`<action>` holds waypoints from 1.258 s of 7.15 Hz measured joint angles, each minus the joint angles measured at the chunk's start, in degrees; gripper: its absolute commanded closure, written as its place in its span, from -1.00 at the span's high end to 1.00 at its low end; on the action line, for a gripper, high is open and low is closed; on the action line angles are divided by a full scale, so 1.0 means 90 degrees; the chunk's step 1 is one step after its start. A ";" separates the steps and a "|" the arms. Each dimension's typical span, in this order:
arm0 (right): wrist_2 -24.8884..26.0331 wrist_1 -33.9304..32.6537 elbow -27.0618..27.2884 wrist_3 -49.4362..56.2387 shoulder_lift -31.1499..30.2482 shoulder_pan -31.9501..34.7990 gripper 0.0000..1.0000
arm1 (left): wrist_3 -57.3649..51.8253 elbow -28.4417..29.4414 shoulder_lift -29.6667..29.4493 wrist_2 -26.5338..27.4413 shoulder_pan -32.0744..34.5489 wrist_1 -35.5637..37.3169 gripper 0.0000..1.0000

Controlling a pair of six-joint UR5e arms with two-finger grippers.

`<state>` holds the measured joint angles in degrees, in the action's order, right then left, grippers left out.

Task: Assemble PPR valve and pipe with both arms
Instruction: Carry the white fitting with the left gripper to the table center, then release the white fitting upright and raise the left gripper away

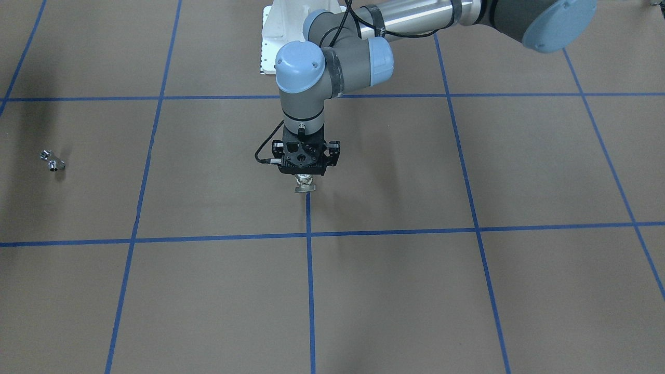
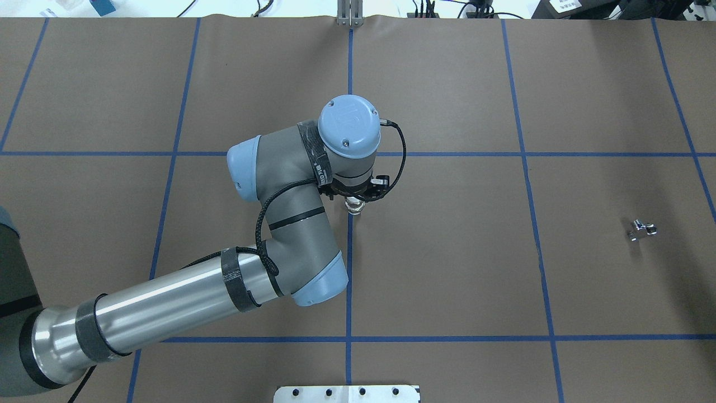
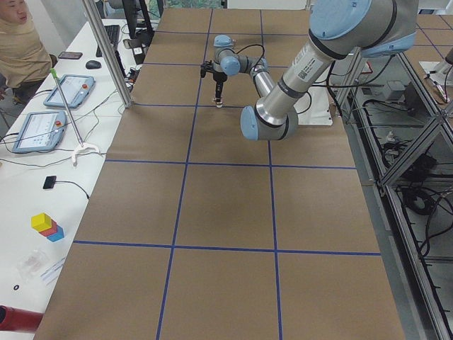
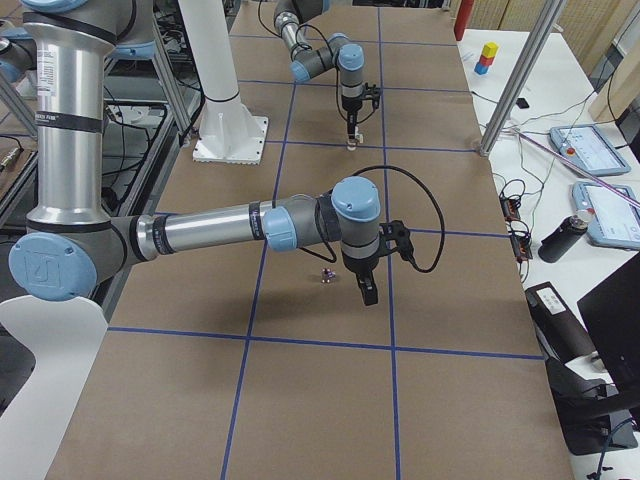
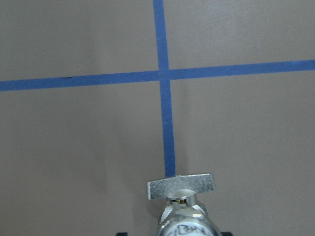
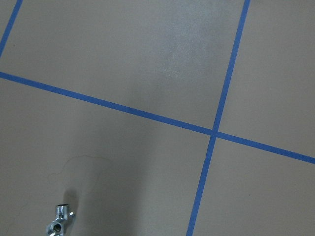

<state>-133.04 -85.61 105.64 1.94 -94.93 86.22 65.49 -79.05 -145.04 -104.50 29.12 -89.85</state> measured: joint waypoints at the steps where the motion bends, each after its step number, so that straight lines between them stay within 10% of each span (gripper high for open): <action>1: -0.0019 0.0002 0.0000 0.0001 0.0000 0.0000 1.00 | -0.0001 -0.0206 0.0010 -0.0011 0.0023 0.0039 1.00; 6: -0.0341 0.0031 0.0012 -0.0094 -0.0007 -0.0156 1.00 | -0.1578 -0.3651 0.1991 -0.0758 0.1153 0.1473 1.00; 9: -0.0391 0.0871 0.0018 -0.1547 -0.0035 -0.0944 1.00 | -0.3992 -0.4220 0.3421 -0.1378 0.2822 0.1628 1.00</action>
<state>-136.57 -77.77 105.81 -11.99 -95.24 77.72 29.56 -117.03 -114.25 -116.91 54.52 -75.20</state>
